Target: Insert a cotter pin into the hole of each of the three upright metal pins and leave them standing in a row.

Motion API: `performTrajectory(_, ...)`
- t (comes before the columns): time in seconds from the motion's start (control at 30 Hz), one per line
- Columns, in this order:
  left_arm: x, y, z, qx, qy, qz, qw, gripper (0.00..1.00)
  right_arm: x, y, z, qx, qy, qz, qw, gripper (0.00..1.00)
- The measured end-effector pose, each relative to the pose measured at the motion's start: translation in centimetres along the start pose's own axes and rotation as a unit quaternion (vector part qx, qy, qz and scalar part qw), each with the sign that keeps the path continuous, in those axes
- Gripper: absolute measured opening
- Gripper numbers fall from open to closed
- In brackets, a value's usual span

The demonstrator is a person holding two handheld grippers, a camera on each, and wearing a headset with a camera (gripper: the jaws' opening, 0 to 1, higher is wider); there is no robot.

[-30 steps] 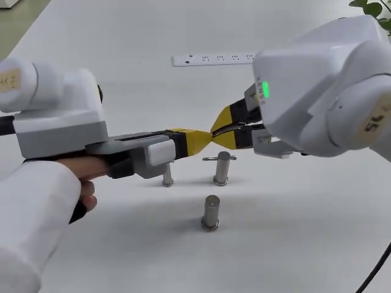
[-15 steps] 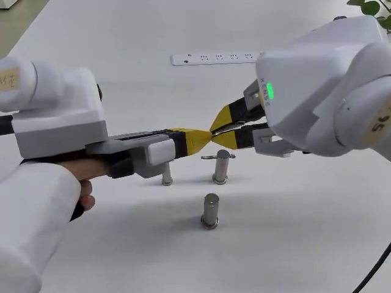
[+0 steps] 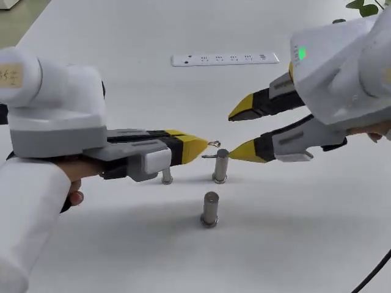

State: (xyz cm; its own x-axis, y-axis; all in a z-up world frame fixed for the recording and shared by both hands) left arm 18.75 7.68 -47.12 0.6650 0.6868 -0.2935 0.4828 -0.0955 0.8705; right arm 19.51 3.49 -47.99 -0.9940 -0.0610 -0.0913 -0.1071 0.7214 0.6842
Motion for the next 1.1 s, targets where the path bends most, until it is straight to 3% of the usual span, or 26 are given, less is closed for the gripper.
performTrajectory(0.1, 0.0, 0.0, -0.1, -0.005, 0.005, 0.036, 0.9993, 0.00, 0.3, -0.1, 0.2, -0.034, 0.024, 0.044, 0.9982, 0.30)
performTrajectory(0.13, 0.0, -0.3, -0.2, 0.001, 0.009, 0.065, 0.9978, 0.00, 0.5, -0.1, 0.3, -0.043, 0.030, 0.054, 0.9971, 0.30)
performTrajectory(0.27, -0.8, -0.4, -0.4, -0.002, -0.002, 0.121, 0.9927, 0.00, 1.2, -0.2, 0.8, -0.063, 0.054, 0.081, 0.9933, 0.29)
performTrajectory(0.33, -1.0, -0.4, -0.5, -0.006, -0.006, 0.148, 0.9889, 0.00, 1.9, -0.2, 1.2, -0.076, 0.073, 0.105, 0.9888, 0.28)
performTrajectory(0.5, -1.4, -0.5, -0.7, -0.005, -0.017, 0.169, 0.9854, 0.00, 2.9, 0.1, 1.6, -0.091, 0.101, 0.106, 0.9850, 0.24)
performTrajectory(0.57, -1.6, -0.4, -0.9, -0.012, -0.024, 0.191, 0.9811, 0.00, 3.1, 0.2, 1.7, -0.089, 0.103, 0.100, 0.9856, 0.19)
performTrajectory(0.67, -2.2, -0.4, -1.0, -0.016, -0.038, 0.195, 0.9799, 0.00, 3.3, 0.1, 2.0, -0.079, 0.107, 0.092, 0.9869, 0.18)
performTrajectory(0.77, -2.6, -1.3, -0.9, 0.004, -0.055, 0.222, 0.9734, 0.00, 3.7, 0.2, 2.1, -0.083, 0.115, 0.093, 0.9855, 0.16)
performTrajectory(0.83, -2.9, -1.7, -0.8, 0.013, -0.062, 0.230, 0.9712, 0.00, 4.0, 0.4, 2.2, -0.086, 0.123, 0.091, 0.9845, 0.14)
performTrajectory(0.93, -3.4, -1.9, -0.6, 0.013, -0.073, 0.227, 0.9710, 0.00, 4.6, 0.4, 2.5, -0.076, 0.134, 0.083, 0.9847, 0.08)
performTrajectory(1.0, -3.6, -2.3, -0.4, 0.017, -0.077, 0.241, 0.9674, 0.00, 4.8, 0.2, 2.7, -0.066, 0.135, 0.073, 0.9859, 0.07)
performTrajectory(1.1, -3.7, -2.6, -0.2, 0.021, -0.081, 0.245, 0.9659, 0.00, 5.2, 0.0, 2.8, -0.066, 0.143, 0.073, 0.9849, 0.03)
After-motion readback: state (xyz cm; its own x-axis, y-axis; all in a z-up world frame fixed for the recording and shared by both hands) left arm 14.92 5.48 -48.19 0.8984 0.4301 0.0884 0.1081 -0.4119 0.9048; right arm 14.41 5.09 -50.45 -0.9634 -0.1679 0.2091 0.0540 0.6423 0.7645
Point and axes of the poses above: the centre of the closed fingertips' face, and the gripper's own axes: z roughly forward along the fingers, x roughly to its left, y roughly out of its top, the point moved 1 cm from there along -z, roughly backward along the fingers, and after that the axes turned 15 degrees about y, right-handed, at the moved point
